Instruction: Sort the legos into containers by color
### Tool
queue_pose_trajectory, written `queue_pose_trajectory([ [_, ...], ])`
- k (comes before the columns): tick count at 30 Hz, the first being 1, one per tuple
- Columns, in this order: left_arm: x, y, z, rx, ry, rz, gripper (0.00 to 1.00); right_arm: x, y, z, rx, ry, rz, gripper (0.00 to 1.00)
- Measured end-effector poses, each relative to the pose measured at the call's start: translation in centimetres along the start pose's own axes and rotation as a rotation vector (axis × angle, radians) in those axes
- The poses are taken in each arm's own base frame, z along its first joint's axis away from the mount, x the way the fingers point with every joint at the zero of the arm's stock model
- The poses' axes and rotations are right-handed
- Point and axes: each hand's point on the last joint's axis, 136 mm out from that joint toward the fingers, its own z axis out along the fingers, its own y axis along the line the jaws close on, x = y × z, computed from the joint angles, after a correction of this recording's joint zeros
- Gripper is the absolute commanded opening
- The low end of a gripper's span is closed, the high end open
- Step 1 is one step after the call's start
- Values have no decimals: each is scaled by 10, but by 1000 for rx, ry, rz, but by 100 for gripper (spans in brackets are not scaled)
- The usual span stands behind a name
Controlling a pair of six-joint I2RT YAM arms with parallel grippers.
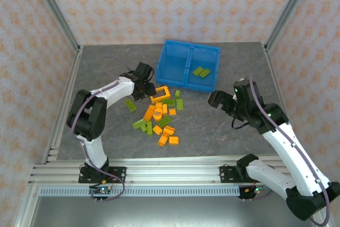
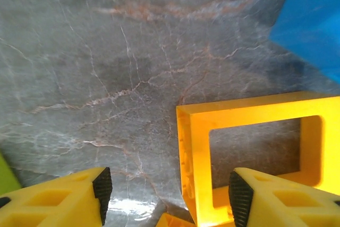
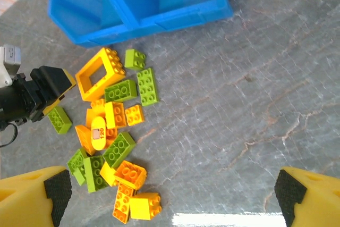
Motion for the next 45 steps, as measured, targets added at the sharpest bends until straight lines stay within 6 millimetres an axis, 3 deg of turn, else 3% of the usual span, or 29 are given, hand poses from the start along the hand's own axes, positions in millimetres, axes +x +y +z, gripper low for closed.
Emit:
queue_pose_trajectory([
  [4, 6, 1, 14, -11, 35, -29, 50, 3, -3, 0, 15, 12, 0, 99],
  [10, 11, -3, 31, -14, 70, -40, 26, 7, -9, 0, 39, 26, 0, 99],
  [17, 14, 0, 26, -33, 75, -39, 11, 7, -10, 0, 45, 24, 15, 99],
  [22, 0, -1, -16, -21, 1, -24, 4, 7, -10, 1, 48, 27, 19, 99],
  [28, -42, -19, -105, 57, -204, -19, 3, 6, -9, 5, 50, 30, 23, 99],
  [32, -72, -57, -162, 94, -386, 56, 4, 4, -8, 5, 45, 24, 26, 99],
  [36, -98, -96, -194, 58, -546, 146, 4, 5, -8, 5, 46, 25, 30, 99],
  [38, -114, -107, -192, 0, -607, 177, 4, 5, -8, 4, 45, 24, 37, 99],
  [40, -129, -114, -178, -68, -636, 202, 4, 5, -8, 4, 44, 23, 43, 99],
  [45, -154, -136, -114, -182, -624, 257, 4, 8, -11, -1, 40, 19, 55, 99],
])
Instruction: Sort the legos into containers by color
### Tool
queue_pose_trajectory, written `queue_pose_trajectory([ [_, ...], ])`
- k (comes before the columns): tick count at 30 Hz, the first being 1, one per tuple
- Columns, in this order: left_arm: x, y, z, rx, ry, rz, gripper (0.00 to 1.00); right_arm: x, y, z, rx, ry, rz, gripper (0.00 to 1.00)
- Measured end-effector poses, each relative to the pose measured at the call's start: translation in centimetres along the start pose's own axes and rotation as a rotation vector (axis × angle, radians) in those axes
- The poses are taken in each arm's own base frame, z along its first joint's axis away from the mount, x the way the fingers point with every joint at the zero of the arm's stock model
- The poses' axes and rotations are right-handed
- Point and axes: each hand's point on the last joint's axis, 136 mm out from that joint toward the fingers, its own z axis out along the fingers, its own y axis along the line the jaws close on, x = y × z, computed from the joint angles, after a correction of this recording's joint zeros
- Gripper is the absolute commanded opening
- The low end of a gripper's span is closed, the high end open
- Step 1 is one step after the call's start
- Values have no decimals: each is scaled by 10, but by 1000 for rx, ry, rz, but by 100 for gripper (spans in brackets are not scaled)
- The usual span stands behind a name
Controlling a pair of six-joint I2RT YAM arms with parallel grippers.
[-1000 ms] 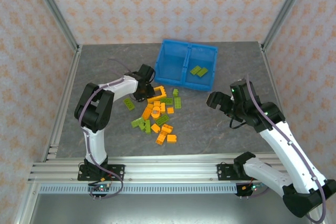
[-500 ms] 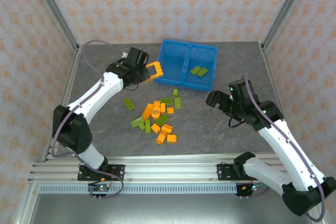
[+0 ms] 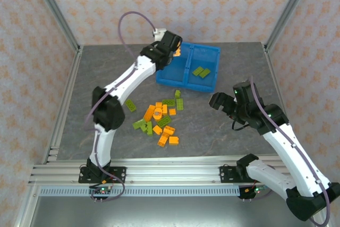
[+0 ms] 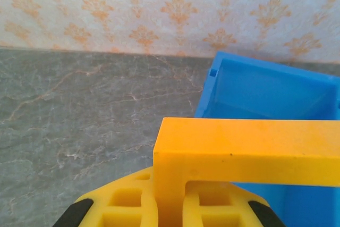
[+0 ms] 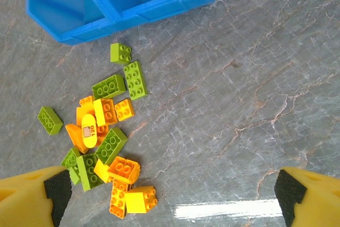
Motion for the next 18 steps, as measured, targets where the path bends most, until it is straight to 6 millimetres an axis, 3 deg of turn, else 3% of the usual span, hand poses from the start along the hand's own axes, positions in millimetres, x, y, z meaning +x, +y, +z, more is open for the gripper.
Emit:
queue_pose_trajectory([
  [4, 18, -22, 36, -20, 38, 41, 10, 2, -2, -1, 3, 4, 5, 99],
  [8, 21, -36, 54, -20, 39, 44, 16, 4, -5, -2, 16, 14, 8, 99],
  [18, 11, -42, 55, -7, 18, 44, 37, 8, -10, -9, 19, 12, 15, 99],
])
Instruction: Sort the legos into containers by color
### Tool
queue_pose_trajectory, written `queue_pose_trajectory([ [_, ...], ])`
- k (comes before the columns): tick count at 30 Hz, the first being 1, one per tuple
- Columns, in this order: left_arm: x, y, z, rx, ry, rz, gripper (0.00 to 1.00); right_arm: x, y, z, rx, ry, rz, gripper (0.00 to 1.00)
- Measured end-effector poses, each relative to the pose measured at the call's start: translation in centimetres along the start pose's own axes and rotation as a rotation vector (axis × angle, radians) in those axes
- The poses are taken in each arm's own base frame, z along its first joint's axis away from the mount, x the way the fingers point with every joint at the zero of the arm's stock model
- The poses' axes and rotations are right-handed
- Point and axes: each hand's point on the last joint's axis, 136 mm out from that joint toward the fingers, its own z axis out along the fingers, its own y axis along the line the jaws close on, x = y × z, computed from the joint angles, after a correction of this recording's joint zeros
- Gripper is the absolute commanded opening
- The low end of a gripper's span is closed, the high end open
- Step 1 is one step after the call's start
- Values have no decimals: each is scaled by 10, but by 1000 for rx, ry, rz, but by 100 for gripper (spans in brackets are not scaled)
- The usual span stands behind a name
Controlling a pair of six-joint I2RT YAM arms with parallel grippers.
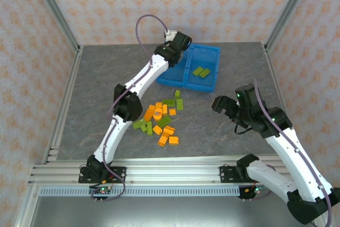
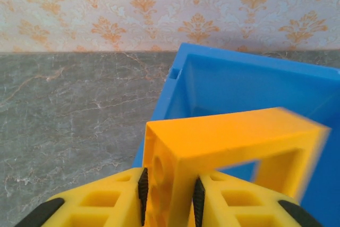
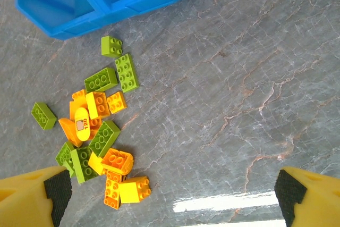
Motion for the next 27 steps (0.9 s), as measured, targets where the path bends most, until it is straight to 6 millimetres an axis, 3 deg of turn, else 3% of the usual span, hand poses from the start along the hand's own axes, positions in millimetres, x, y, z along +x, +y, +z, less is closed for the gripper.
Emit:
queue_pose_trajectory([
  [3, 1, 0, 0, 0, 2, 4, 45, 0, 0, 0, 0, 0, 5, 99],
  [8, 3, -2, -2, 24, 23, 7, 50, 0, 0, 0, 0, 1, 8, 99],
  [12, -4, 1, -23, 81, 49, -18, 52, 0, 6, 3, -19, 11, -4, 100],
  [15, -18, 13, -63, 162, 62, -55, 53, 4, 17, 11, -42, 45, -37, 100],
  [22, -50, 77, -212, 487, -21, -107, 67, 31, 50, 63, -8, 183, -193, 100],
  [25, -41, 105, -263, 577, -77, -54, 77, 39, 60, 91, 30, 230, -250, 97],
  [27, -20, 119, -278, 609, -79, 2, 81, 42, 70, 109, 49, 247, -286, 94],
])
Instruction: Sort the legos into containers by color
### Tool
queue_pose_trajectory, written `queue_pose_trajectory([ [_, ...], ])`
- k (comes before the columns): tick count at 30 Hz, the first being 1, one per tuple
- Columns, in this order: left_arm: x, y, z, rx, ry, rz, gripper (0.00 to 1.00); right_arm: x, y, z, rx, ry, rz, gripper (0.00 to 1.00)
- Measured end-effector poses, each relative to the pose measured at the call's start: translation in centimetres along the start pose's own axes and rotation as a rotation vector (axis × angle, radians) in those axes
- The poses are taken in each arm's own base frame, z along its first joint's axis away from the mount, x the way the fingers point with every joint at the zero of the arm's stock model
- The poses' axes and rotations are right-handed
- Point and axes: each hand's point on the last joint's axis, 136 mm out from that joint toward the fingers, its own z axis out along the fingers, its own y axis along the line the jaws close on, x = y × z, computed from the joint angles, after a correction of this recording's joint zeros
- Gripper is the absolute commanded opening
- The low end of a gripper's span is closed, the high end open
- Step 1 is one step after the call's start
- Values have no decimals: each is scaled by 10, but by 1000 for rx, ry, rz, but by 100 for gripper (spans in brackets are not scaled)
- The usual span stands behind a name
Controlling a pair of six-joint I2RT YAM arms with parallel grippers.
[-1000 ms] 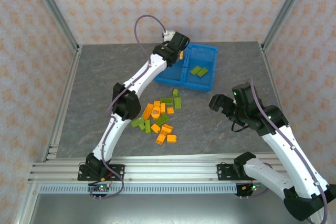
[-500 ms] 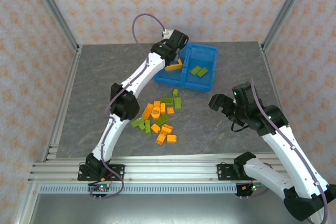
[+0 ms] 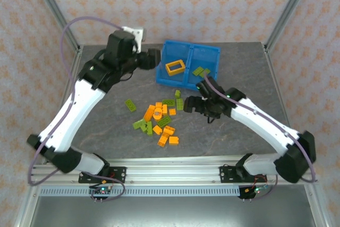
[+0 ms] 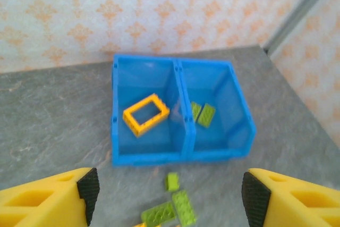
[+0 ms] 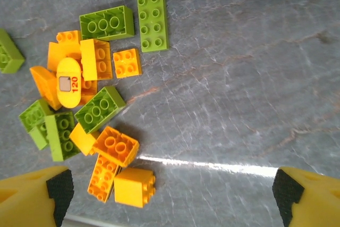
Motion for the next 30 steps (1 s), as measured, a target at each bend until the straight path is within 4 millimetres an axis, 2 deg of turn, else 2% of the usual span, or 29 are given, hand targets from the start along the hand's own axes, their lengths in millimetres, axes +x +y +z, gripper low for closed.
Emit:
queue_pose_trajectory([
  [4, 69, 14, -18, 23, 101, 104, 87, -17, 19, 36, 49, 10, -48, 87],
  [8, 133, 29, -31, 44, 179, 183, 96, -29, 23, 77, 95, 19, -58, 71],
  [11, 157, 40, -44, 36, 164, 234, 100, -33, 21, 106, 142, 34, -65, 65],
  [14, 177, 55, -46, -4, 136, 273, 100, -37, 16, 127, 192, 33, -69, 60],
  [19, 198, 66, -35, -33, 152, 309, 100, -43, 9, 145, 245, 14, -70, 57],
  [26, 189, 72, -26, -64, 133, 306, 100, -44, 15, 166, 233, 34, -69, 60],
  [30, 187, 76, -26, -75, 129, 296, 100, -40, 13, 175, 244, 51, -69, 56],
])
